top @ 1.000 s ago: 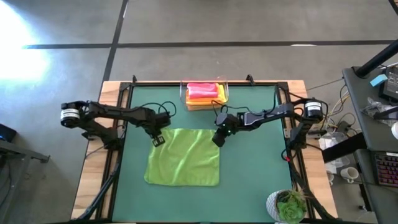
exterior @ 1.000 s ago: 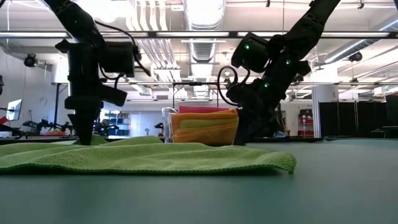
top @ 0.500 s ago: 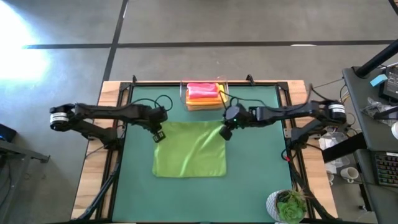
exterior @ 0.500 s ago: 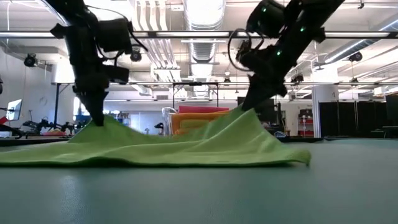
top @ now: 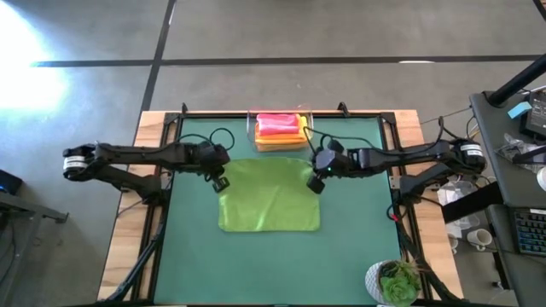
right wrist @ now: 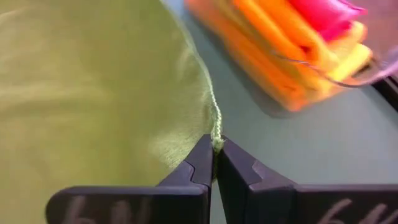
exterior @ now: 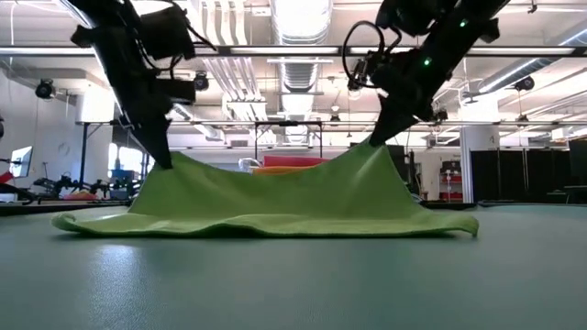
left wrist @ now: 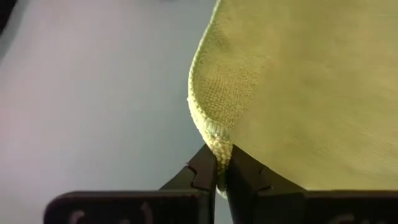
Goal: Fold microfiber towels
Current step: Fold the green microfiber towel
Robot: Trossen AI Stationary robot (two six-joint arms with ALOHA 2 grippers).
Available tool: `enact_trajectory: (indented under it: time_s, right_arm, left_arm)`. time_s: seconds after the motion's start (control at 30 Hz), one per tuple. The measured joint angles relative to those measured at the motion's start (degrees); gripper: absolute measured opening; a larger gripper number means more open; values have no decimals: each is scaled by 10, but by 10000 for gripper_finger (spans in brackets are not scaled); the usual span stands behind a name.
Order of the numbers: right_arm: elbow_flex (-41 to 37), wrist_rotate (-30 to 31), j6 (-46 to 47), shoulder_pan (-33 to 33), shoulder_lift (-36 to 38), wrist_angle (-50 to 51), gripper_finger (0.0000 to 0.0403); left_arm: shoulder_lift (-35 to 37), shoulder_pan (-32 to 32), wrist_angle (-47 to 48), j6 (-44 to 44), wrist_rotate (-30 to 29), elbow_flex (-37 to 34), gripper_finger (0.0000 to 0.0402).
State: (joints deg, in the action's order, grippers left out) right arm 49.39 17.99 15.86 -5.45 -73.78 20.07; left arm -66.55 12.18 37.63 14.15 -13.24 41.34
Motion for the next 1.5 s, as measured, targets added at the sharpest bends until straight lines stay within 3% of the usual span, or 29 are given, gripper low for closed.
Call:
enact_trajectory:
  time_s: [0.3,0.73,1.17,1.5]
  right_arm:
    - [0,-23,50,91,12,20,8]
    - [-2,-45,167,200,12,71,8]
    - [-6,-34,176,261,-40,64,8]
    - [-6,-30,224,287,-81,18,25]
  left_arm:
    - [48,-66,8,5,63,-1,8]
    - [30,-156,11,5,122,-5,8]
    - [25,-239,19,-45,128,-5,8]
    - [25,-246,20,-41,134,-5,9]
